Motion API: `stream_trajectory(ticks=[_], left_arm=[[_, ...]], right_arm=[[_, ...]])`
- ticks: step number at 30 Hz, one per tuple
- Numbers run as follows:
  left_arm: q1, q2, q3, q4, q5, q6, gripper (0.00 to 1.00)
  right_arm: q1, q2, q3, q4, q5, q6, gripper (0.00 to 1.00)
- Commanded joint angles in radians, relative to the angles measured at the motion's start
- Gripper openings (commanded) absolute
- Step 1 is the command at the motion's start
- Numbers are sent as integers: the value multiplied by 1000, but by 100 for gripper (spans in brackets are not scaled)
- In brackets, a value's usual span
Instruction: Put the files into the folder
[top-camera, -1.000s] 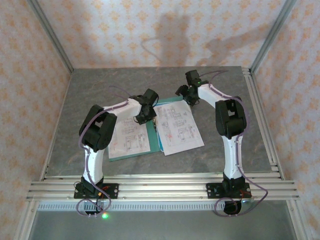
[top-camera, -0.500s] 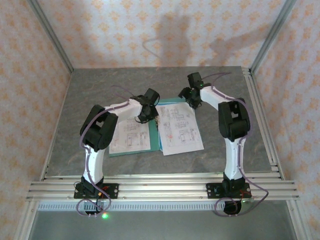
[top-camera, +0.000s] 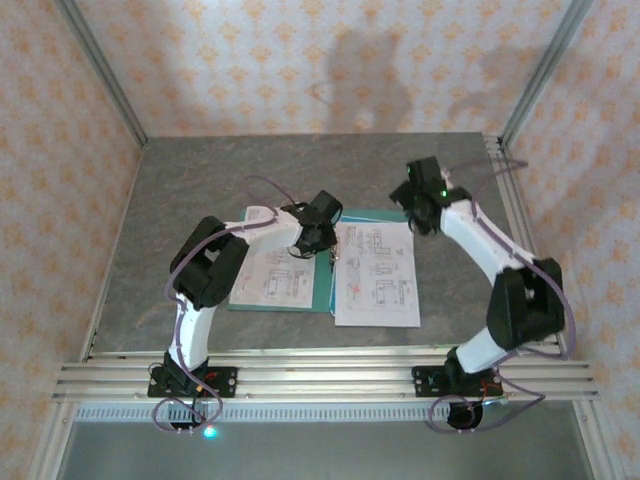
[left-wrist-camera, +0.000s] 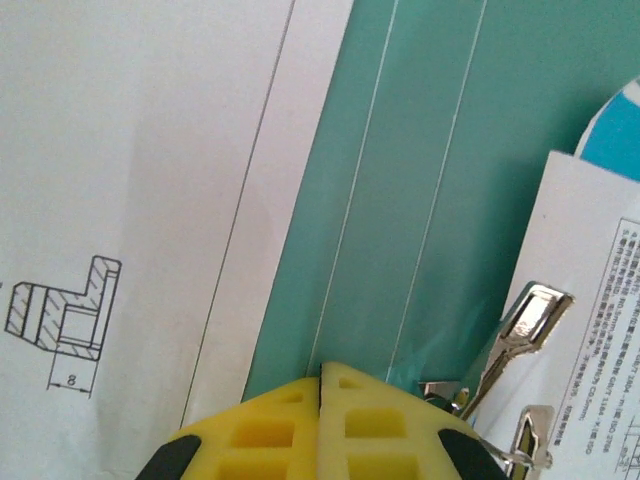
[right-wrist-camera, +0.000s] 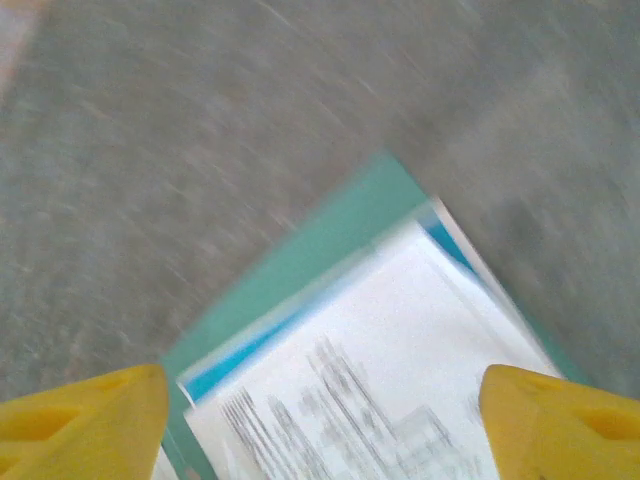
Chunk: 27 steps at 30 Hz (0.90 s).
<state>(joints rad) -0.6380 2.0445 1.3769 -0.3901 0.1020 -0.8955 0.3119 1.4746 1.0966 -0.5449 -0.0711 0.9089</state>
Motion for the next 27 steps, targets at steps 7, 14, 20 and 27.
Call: stream_trajectory(ticks=[7, 14, 20, 27], left_arm=[[-20, -27, -152, 19, -37, -100, 0], [-20, -33, -155, 21, -46, -108, 0], [-20, -44, -157, 8, -51, -105, 0], [-20, -43, -159, 18, -45, -104, 0]], right_arm=[[284, -426, -505, 39, -50, 677, 96], [412, -420, -533, 16, -67, 880, 97], [478, -394, -556, 34, -81, 966, 97], [573, -402, -557, 10, -43, 1034, 98]])
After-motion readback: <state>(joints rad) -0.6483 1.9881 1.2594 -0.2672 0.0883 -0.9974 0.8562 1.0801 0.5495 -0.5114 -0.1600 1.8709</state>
